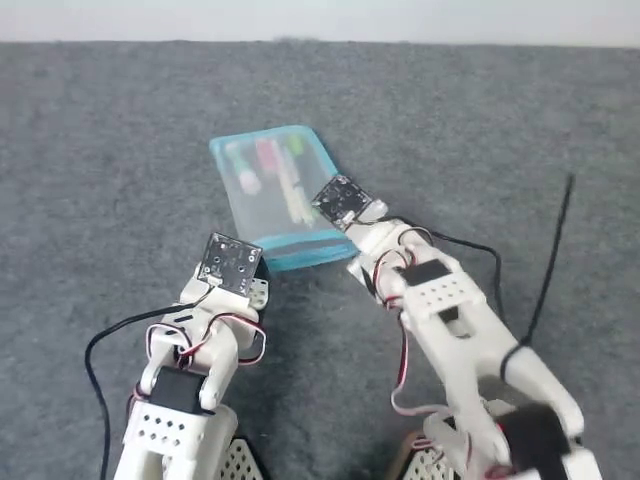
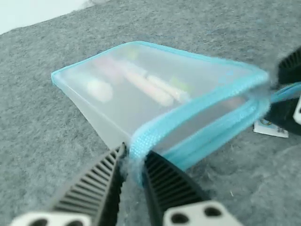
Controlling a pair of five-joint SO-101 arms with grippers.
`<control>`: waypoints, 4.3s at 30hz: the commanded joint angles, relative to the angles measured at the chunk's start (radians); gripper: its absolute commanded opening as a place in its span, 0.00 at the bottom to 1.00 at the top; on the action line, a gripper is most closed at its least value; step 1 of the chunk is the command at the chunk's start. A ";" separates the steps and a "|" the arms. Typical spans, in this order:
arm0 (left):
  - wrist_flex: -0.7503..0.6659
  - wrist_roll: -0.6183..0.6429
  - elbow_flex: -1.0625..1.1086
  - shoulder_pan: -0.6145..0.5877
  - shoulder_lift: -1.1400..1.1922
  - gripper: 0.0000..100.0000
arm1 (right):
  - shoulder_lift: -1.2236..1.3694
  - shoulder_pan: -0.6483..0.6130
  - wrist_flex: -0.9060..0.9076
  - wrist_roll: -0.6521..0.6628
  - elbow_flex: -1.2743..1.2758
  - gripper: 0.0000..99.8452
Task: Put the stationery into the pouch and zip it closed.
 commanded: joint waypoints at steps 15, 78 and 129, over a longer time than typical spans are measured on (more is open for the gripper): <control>-0.002 0.011 -0.047 0.000 0.003 0.01 | 0.303 -0.065 -0.246 -0.054 -0.201 0.14; 0.000 0.006 -0.033 0.000 0.003 0.01 | 0.082 -0.079 0.337 -0.190 -0.236 0.21; -0.002 0.006 -0.022 0.000 0.011 0.01 | -0.846 -0.236 0.769 -0.127 -0.101 0.01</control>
